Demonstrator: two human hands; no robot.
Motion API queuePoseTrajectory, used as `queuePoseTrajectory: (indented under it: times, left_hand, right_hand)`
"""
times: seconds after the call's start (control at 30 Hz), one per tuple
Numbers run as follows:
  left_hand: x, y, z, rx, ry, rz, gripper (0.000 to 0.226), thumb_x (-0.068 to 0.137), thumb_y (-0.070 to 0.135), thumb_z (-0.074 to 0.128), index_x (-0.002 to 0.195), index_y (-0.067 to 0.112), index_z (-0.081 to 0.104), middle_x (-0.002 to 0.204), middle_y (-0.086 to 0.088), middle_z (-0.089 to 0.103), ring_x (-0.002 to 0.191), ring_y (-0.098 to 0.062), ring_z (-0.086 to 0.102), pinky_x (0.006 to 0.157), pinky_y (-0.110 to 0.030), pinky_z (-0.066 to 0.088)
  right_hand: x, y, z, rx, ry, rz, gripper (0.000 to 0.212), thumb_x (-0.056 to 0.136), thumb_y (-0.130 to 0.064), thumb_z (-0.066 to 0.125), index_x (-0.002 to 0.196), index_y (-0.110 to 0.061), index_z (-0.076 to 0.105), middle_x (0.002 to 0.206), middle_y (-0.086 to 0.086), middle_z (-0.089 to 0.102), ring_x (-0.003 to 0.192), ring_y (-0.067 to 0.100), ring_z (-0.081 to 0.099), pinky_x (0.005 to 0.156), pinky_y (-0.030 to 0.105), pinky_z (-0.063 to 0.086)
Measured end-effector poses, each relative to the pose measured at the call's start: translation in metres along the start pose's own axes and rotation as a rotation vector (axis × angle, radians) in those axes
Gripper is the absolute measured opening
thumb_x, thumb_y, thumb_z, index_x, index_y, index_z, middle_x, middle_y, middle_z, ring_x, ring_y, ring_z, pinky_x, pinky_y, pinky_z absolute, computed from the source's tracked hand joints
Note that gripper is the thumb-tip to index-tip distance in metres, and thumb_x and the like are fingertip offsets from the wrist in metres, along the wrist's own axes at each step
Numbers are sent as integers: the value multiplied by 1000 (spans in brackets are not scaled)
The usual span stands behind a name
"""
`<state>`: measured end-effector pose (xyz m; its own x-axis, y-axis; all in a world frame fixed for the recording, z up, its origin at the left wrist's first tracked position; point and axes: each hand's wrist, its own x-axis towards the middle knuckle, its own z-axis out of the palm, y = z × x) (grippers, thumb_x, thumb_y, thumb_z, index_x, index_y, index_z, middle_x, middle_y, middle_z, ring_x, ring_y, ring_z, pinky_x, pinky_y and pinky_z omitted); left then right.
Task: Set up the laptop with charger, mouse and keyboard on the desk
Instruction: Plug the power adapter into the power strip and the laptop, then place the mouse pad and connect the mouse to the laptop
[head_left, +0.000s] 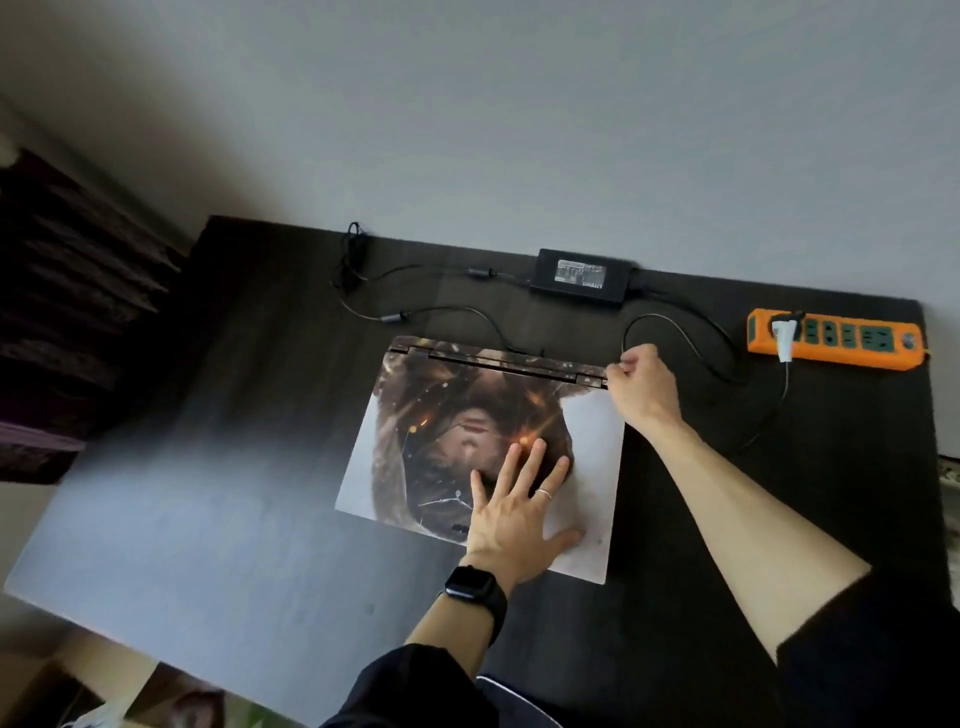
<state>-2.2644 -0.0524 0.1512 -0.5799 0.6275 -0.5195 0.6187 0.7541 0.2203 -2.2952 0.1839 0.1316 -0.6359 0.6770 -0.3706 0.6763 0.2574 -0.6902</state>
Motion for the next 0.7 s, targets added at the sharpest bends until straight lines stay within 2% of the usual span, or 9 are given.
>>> queuePoseTrajectory:
  times: [0.17,0.27,0.37,0.53,0.7]
  left_hand:
    - [-30,-12,15,-49,7,17,76,95,61,40,155,42,-3,163,12,-19,150,-17,-20,117,-65,-2]
    - [-57,-26,24,-85,-5,13,75,97,44,47,155,42,-1,163,13,-15,151,-17,-15,118,-63,2]
    - [-83,-43,27,-109,-4,-37,77,93,33,52,155,41,7,165,12,-7,152,-16,-6,119,-59,6]
    - [-138,-77,19,-224,141,-193,71,91,34,47,155,29,19,162,0,22,148,-21,19,118,-42,20]
    - [-221,-128,21,-303,280,-265,62,93,34,47,152,28,28,158,-1,31,145,-22,29,117,-39,25]
  right_hand:
    - [-56,7,5,83,89,-67,32,93,-3,57,123,-15,60,126,4,64,120,22,59,103,31,46]
    - [-117,10,11,74,81,-96,33,93,2,57,120,-16,62,128,1,63,122,20,58,102,27,43]
    - [-181,8,23,46,-4,-153,27,93,-1,61,115,-17,66,120,-5,64,118,17,59,97,25,43]
    - [-279,1,55,-52,-159,-420,25,92,-7,66,109,-25,69,111,-16,66,108,0,59,96,29,52]
    - [-361,-24,90,-168,-217,-625,23,94,-16,63,112,-25,72,120,-13,65,114,6,55,99,15,38]
